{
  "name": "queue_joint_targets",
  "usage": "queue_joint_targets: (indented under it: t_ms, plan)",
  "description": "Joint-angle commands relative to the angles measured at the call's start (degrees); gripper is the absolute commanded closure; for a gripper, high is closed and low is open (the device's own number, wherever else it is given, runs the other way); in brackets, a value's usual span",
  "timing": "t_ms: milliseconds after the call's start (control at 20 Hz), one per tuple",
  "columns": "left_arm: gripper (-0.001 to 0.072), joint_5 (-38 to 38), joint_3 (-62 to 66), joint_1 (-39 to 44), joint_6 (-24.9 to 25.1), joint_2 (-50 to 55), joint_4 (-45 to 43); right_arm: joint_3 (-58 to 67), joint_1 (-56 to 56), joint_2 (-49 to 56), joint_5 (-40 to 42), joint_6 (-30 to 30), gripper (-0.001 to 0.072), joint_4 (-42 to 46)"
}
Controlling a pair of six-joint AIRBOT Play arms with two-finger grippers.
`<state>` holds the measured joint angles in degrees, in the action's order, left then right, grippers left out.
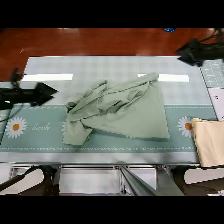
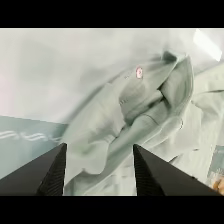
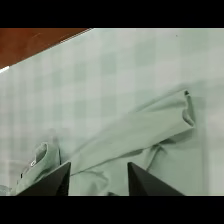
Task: Fold the shirts.
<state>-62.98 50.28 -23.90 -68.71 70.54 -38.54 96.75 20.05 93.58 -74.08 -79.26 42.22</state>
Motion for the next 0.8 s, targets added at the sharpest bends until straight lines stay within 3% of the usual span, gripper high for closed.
queue_joint_targets:
  t_ms: [0, 100, 200, 350, 750]
  plan:
    - [0.0202, -10.29, 4.17, -9.97, 0.55, -0.33, -5.38, -0.81, 8.09, -4.74, -14.08, 3.65, 0.0305, 10.64]
    - [0.0202, -13.35, -1.55, -11.37, 0.81, -0.24, -6.51, -13.38, 11.54, -11.63, -8.96, 2.49, 0.0305, 13.0]
    - [0.0202, -12.44, -8.96, -10.03, 3.78, -0.17, -6.45, -29.44, 12.76, -18.4, -2.03, 4.31, 0.0305, 12.52]
    - [0.0202, -9.44, -16.2, -6.67, 6.54, 0.07, -6.23, -45.53, 12.98, -24.11, 1.73, 7.76, 0.0305, 11.61]
    - [0.0202, -4.79, -17.79, 11.21, 6.47, 5.33, -6.93, -55.56, 13.0, -27.52, 2.38, 9.7, 0.0305, 11.87]
